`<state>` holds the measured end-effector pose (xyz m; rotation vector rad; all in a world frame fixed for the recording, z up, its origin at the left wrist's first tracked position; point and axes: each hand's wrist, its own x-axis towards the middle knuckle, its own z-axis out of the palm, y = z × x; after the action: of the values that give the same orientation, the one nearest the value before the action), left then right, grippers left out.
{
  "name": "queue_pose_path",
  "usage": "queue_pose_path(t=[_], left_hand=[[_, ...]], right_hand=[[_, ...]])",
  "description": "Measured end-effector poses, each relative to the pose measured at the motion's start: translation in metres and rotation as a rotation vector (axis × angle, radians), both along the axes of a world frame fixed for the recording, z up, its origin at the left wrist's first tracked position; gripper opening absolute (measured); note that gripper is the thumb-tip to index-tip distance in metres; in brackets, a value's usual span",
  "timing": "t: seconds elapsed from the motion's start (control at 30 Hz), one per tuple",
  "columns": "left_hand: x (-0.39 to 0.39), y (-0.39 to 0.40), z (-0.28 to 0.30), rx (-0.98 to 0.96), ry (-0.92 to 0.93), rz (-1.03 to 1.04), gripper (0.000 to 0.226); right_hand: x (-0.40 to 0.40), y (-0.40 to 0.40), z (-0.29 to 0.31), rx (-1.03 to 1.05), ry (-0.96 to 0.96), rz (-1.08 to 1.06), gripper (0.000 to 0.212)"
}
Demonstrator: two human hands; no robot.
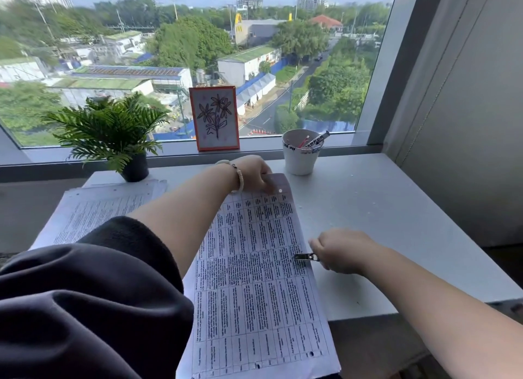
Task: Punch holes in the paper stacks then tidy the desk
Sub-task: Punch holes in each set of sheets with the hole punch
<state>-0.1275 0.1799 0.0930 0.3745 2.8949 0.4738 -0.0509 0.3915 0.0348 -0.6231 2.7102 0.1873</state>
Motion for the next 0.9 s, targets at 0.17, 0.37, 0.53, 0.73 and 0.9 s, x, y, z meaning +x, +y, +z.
queue_pose_path(t=[0.17, 0.37, 0.53, 0.73, 0.9], left_hand=[[0.008, 0.014, 0.003, -0.277, 0.108, -0.104, 0.051], [0.044, 0.073, -0.024, -0.7, 0.125, -0.621, 0.086], [0.052, 0.094, -0.024, -0.917, -0.13, -0.588, 0.054], [0.055, 0.094, -0.015, -0.931, -0.129, -0.584, 0.047], [0.054, 0.092, -0.021, -0.832, -0.141, -0.541, 0.039]], right_hand=[[0.0, 0.003, -0.011, 0.04, 0.1, 0.02, 0.033], [0.002, 0.002, -0.014, 0.038, 0.213, 0.04, 0.043], [0.007, 0.003, -0.016, 0.031, 0.236, 0.061, 0.042], [0.007, -0.001, -0.013, 0.017, 0.282, 0.08, 0.041], [0.009, -0.003, -0.014, 0.004, 0.281, 0.082, 0.04]])
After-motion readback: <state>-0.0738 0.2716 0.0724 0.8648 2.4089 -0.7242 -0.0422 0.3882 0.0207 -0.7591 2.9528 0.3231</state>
